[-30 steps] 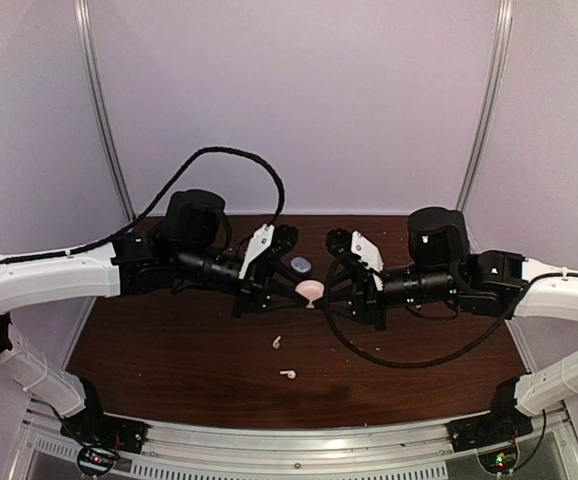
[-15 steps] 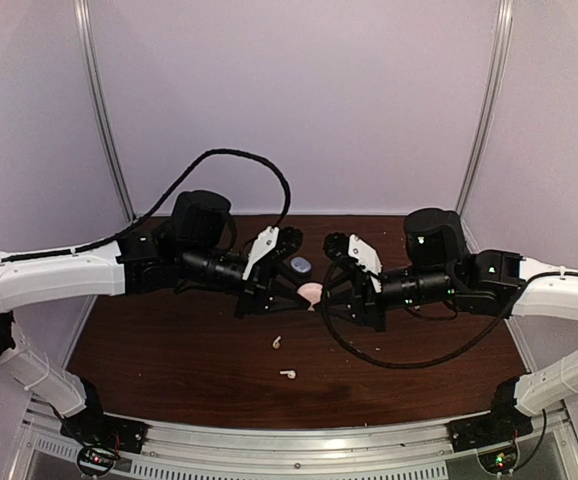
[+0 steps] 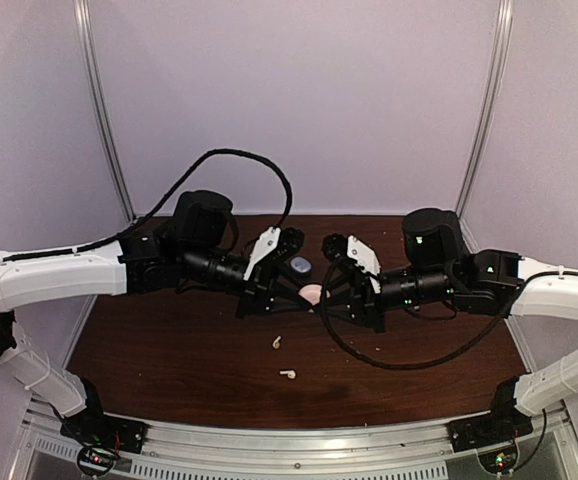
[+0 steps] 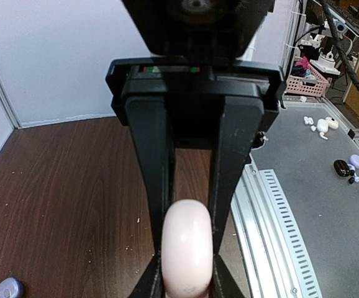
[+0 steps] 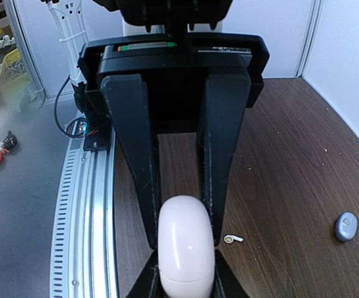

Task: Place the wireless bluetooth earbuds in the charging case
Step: Pass from the left arm to the right, then open the charging case.

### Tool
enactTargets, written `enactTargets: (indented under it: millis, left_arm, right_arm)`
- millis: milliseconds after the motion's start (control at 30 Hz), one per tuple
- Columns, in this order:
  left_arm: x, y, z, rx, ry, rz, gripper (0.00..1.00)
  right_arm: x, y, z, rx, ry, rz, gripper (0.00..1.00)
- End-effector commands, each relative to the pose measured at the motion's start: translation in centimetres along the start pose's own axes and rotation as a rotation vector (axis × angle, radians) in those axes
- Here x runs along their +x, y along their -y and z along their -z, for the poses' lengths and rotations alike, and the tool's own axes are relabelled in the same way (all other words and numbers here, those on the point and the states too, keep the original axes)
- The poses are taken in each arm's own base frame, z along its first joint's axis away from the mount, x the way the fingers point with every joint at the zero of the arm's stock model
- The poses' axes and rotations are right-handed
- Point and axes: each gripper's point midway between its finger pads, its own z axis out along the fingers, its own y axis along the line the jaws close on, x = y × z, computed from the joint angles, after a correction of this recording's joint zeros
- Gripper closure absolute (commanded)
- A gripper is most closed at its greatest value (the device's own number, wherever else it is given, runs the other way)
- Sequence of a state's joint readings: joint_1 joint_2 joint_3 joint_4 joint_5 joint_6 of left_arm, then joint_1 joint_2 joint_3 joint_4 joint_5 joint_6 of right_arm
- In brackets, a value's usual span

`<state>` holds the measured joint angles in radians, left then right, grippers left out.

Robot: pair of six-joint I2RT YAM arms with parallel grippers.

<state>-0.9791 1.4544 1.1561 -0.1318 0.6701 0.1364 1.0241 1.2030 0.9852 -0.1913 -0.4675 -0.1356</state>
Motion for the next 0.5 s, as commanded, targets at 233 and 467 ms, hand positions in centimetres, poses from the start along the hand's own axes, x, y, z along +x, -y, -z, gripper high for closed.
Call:
enactTargets:
  millis: [233,467]
  left_arm:
    - [-3.0,-1.2,1.6,-0.124,0.093,-0.054,0.6]
    - [-3.4,-2.6,2.4,-0.227,0.096,-0.036,0.57]
  right_arm:
    - [-1.7,-0.3,0.7,0.001,0.056,0.039,0.94]
    - [-1.8,-0.5,1.0,-0.005,0.063,0.048,0.96]
